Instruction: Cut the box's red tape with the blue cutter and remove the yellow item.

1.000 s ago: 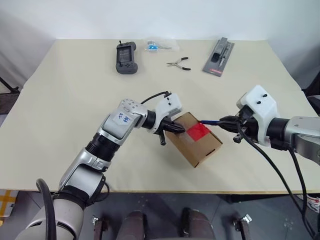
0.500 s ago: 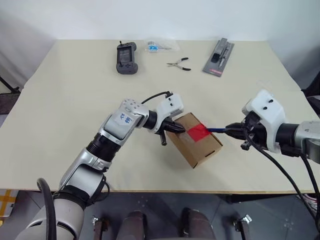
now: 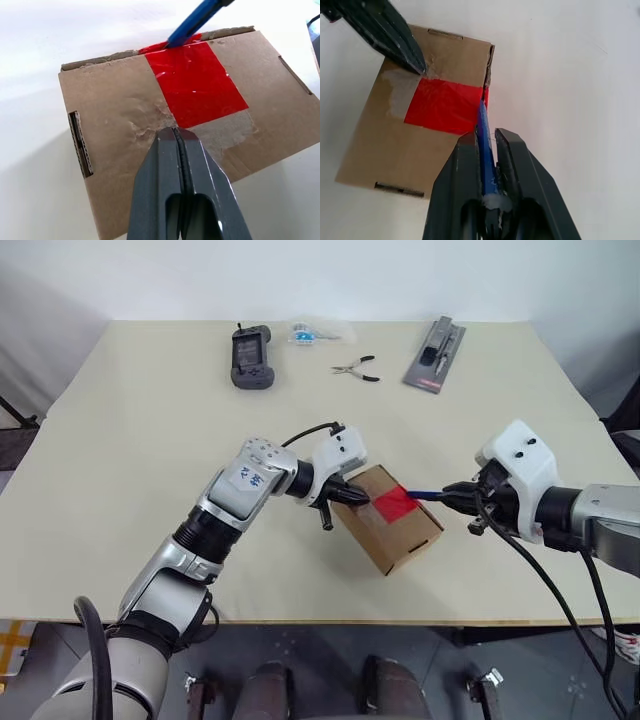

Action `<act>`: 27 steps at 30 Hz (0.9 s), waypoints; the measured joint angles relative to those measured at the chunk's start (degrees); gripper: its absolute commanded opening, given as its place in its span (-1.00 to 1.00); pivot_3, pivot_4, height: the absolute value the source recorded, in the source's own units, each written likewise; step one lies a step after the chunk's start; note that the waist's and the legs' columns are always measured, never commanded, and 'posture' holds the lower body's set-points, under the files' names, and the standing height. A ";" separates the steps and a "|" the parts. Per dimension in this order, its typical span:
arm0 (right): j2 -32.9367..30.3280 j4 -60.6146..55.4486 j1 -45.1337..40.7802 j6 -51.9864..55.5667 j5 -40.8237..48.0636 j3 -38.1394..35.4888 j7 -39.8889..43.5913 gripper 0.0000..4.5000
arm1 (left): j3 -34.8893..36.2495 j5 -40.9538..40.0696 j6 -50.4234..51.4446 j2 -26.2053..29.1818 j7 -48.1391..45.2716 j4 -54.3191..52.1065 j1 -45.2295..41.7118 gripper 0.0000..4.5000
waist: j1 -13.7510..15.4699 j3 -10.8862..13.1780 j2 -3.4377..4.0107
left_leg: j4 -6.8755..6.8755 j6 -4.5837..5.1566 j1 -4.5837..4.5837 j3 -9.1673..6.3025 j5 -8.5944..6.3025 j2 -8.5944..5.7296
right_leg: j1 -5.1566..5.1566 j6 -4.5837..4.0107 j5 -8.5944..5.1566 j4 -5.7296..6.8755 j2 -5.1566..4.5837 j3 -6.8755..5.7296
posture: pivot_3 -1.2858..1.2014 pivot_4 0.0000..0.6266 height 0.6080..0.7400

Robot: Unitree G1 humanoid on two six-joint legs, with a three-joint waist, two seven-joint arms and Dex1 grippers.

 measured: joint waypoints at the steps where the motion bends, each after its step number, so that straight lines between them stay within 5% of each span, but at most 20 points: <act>1: 0.41 0.72 -0.64 -0.33 -0.23 0.43 -0.10 -0.93 | 0.00 0.02 0.00 -0.01 0.00 -0.01 0.02 -0.99 | -0.01 0.00 0.00 | 0.00 0.00 0.01 0.00 0.00 0.00 | 0.00 0.00 0.00 0.01 0.00 0.00 | 0.03 -0.52 1.00; 13: 0.47 2.54 1.69 -3.63 -1.40 0.68 -0.09 -0.93 | 0.12 0.28 -0.31 -0.83 0.44 -0.01 0.19 -0.99 | 0.18 0.00 -0.01 | 0.00 0.02 -0.01 0.03 -0.01 -0.01 | 0.01 0.01 0.01 -0.04 0.00 0.02 | 0.03 -0.52 1.00; 27: -10.61 -3.26 18.15 -2.22 4.94 -19.54 10.99 -0.93 | 0.22 0.43 -1.04 -1.19 0.92 0.20 0.53 -0.99 | 0.28 -0.02 -0.06 | 0.01 0.11 0.03 0.03 -0.06 -0.04 | 0.09 0.04 0.02 -0.12 0.00 0.10 | 0.03 -0.52 1.00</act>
